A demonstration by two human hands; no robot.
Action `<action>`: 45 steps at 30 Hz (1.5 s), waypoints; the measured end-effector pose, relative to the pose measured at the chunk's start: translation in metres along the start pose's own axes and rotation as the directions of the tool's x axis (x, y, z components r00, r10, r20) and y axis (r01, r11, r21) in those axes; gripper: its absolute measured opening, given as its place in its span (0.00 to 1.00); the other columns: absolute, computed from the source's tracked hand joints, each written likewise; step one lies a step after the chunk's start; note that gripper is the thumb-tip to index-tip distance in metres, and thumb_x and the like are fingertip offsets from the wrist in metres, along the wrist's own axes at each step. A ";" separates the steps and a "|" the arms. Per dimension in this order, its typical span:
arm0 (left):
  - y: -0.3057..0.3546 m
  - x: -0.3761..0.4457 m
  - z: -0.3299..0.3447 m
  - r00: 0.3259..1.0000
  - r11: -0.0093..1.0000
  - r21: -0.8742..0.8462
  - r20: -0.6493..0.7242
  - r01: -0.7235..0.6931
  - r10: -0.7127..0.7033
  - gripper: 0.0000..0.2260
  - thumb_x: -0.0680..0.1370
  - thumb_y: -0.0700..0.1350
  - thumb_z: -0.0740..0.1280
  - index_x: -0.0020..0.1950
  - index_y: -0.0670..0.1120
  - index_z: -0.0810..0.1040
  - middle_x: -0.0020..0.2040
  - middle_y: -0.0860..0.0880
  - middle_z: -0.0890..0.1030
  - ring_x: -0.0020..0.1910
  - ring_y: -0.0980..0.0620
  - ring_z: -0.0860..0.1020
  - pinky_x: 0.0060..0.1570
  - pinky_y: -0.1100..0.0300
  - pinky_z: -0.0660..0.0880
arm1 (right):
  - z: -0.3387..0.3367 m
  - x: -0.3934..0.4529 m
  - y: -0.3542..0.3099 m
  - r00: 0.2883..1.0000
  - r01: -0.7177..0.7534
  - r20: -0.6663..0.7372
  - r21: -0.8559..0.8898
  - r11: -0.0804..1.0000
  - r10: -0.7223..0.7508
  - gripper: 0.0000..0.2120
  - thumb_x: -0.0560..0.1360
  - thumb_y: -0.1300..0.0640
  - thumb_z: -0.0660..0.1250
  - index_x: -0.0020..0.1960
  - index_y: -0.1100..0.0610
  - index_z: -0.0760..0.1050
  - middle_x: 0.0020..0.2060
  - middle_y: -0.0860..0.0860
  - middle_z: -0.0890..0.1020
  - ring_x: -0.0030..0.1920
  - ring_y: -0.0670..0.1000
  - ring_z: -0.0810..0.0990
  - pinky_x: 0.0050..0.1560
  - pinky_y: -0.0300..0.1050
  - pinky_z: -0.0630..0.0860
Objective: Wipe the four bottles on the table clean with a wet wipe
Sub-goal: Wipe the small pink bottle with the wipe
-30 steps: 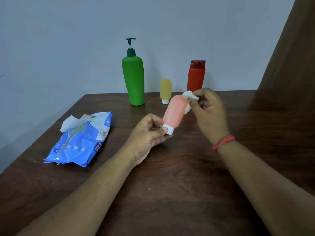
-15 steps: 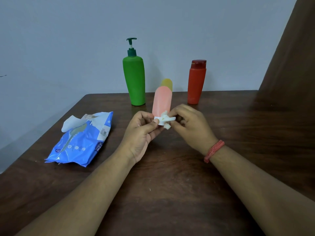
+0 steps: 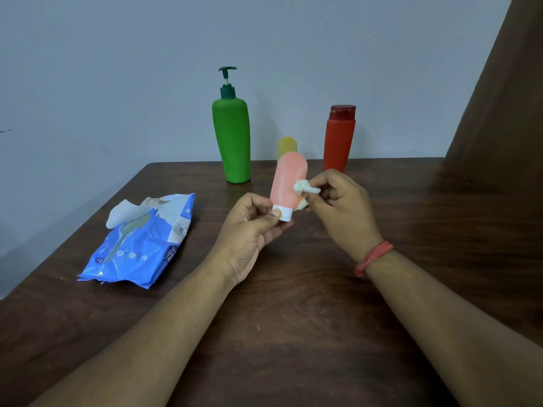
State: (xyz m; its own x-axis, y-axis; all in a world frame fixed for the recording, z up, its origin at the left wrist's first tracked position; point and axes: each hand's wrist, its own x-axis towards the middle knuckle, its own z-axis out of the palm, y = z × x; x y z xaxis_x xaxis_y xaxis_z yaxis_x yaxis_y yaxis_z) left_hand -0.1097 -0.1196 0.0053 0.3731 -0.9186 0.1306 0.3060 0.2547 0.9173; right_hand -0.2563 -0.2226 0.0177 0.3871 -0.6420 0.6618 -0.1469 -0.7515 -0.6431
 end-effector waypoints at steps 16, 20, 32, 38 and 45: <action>0.004 -0.004 0.000 0.995 0.984 -0.161 -0.053 0.077 -0.086 0.05 0.79 0.30 0.63 0.52 0.38 0.74 0.61 0.31 0.79 0.52 0.42 0.84 0.55 0.47 0.81 | 0.012 -0.007 -0.006 0.984 0.156 0.093 -0.058 0.986 -0.150 0.05 0.74 0.66 0.72 0.47 0.59 0.79 0.44 0.49 0.79 0.41 0.45 0.77 0.39 0.40 0.75; 0.002 -0.005 0.003 0.992 0.984 -0.154 -0.066 0.092 -0.103 0.06 0.80 0.34 0.65 0.57 0.36 0.75 0.56 0.33 0.82 0.55 0.40 0.83 0.57 0.45 0.81 | 0.010 -0.007 -0.006 0.975 0.215 0.082 -0.118 0.970 -0.206 0.06 0.74 0.66 0.72 0.50 0.60 0.80 0.45 0.49 0.78 0.43 0.44 0.77 0.41 0.36 0.75; 0.007 0.001 -0.001 0.991 0.976 -0.214 -0.119 0.039 -0.066 0.02 0.80 0.34 0.64 0.50 0.39 0.75 0.49 0.39 0.84 0.44 0.47 0.84 0.45 0.55 0.83 | 0.012 -0.008 -0.011 0.953 0.294 0.121 -0.151 0.944 -0.277 0.06 0.74 0.65 0.73 0.50 0.58 0.81 0.46 0.48 0.79 0.44 0.42 0.76 0.43 0.31 0.73; 0.004 -0.003 0.001 0.996 0.971 -0.228 -0.039 0.069 -0.080 0.05 0.80 0.34 0.63 0.55 0.37 0.75 0.53 0.36 0.84 0.49 0.44 0.83 0.55 0.48 0.82 | 0.011 -0.008 -0.011 0.990 0.141 0.036 -0.092 0.986 -0.138 0.05 0.74 0.65 0.72 0.48 0.57 0.80 0.45 0.47 0.79 0.43 0.43 0.78 0.41 0.33 0.75; 0.003 -0.001 -0.002 0.994 0.981 -0.185 -0.079 0.057 -0.073 0.08 0.82 0.35 0.61 0.60 0.37 0.75 0.61 0.35 0.81 0.52 0.44 0.84 0.54 0.49 0.82 | 0.014 -0.007 -0.005 0.948 0.273 0.201 -0.124 0.954 -0.245 0.06 0.73 0.65 0.73 0.49 0.58 0.80 0.45 0.49 0.79 0.44 0.47 0.79 0.43 0.48 0.78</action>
State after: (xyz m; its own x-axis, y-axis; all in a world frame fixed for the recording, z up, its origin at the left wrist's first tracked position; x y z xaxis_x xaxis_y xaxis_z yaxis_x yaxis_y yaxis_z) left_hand -0.1074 -0.1168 0.0071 0.4174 -0.9081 0.0335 0.4834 0.2531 0.8380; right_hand -0.2455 -0.2119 0.0110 0.5859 -0.3942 0.7081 -0.1474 -0.9110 -0.3852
